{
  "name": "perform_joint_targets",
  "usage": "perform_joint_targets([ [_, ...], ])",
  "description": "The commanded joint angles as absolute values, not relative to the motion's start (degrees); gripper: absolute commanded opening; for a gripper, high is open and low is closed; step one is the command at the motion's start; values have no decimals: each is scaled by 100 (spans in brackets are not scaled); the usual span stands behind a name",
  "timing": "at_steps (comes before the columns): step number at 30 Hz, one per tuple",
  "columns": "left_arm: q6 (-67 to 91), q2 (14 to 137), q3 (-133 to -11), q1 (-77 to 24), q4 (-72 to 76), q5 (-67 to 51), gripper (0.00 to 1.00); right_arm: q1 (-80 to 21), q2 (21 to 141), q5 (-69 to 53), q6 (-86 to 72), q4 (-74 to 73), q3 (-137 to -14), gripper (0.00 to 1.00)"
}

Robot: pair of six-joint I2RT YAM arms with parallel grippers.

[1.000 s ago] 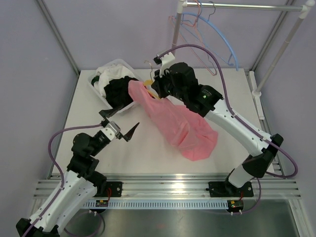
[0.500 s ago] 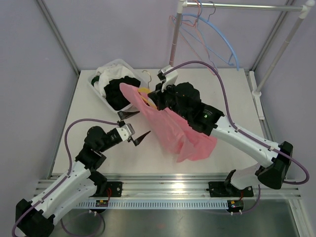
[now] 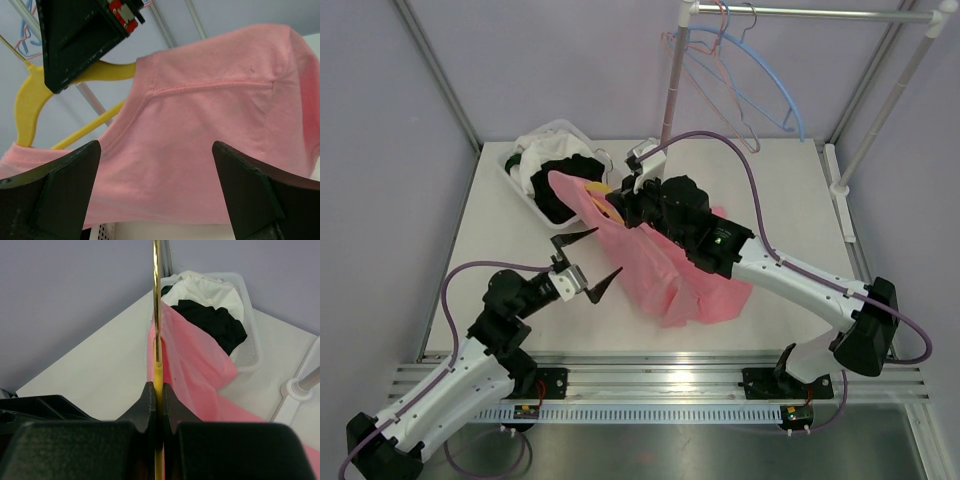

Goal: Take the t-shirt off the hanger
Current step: Remove the tshirt from the hanger

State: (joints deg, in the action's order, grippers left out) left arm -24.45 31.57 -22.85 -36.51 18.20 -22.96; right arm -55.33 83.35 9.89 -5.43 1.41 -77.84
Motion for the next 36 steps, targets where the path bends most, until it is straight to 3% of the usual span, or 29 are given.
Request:
perform_joint_targets([
  [1, -2566, 3067, -2233, -3718, 2303, -2171, 97, -5634, 8367, 1099, -589, 747, -8007, 0],
  [14, -2637, 3182, -2250, -3894, 2303, -1978, 94, -5871, 8745, 1125, -475, 905, -8218, 0],
  [21, -2637, 3269, -2355, -3902, 2127, -2092, 83, -6029, 8886, 1099, -255, 1116, -8235, 0],
  [25, -2610, 3410, -2443, -3902, 2030, -2127, 72, -6082, 8930, 1099, -141, 1178, -8253, 0],
  [29, -2619, 3419, -2470, -3902, 1995, -2127, 50, -6108, 8965, 1116, -88, 1178, -8271, 0],
  [34, -2602, 3472, -2522, -3902, 1969, -2083, 41, -6144, 8974, 1099, -53, 1187, -8279, 0],
  [35, -2584, 3472, -2522, -3902, 1977, -2057, 37, -6152, 8991, 1107, -44, 1169, -8297, 0],
  [36, -2558, 3489, -2540, -3902, 1978, -2048, 27, -6152, 9000, 1116, -35, 1160, -8306, 0],
])
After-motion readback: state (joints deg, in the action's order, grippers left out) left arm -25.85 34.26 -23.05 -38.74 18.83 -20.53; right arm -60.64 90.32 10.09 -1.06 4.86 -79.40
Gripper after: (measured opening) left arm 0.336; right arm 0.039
